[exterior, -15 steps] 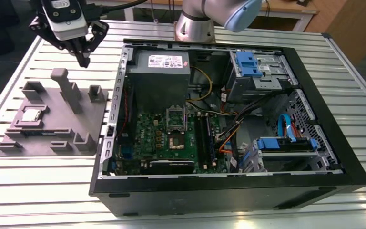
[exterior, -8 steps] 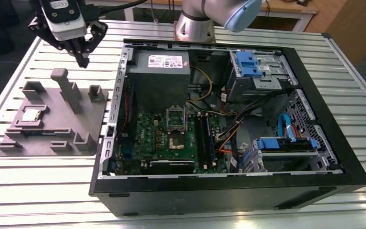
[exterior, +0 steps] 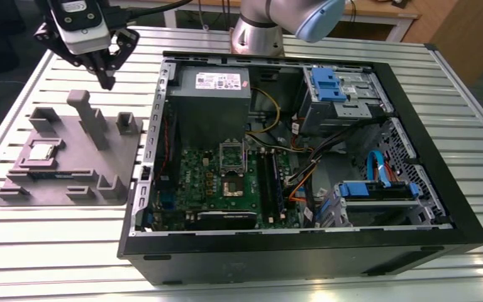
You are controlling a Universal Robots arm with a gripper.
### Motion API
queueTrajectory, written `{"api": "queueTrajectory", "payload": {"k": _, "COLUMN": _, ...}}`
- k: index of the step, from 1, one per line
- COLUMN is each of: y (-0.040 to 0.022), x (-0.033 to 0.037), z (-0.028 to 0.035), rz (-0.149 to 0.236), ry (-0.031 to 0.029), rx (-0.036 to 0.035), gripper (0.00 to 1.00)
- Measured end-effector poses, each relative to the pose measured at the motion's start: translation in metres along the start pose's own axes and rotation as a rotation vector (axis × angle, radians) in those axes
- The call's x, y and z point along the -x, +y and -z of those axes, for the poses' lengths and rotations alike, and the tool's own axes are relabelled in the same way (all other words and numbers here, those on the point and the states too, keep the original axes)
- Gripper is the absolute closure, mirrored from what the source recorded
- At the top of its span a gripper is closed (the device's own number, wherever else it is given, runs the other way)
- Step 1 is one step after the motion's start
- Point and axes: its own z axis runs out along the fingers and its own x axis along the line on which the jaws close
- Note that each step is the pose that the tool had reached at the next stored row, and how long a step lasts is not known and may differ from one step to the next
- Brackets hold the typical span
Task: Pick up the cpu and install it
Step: 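Reach for the cpu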
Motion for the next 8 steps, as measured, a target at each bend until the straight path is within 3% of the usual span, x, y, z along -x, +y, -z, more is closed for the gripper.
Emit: {"api": "queueTrajectory", "payload": {"k": 8, "y": -0.0002, "x": -0.0021, "z": -0.0004, "rz": 0.000, "ry": 0.0001, "rx": 0.0000, "gripper": 0.90}}
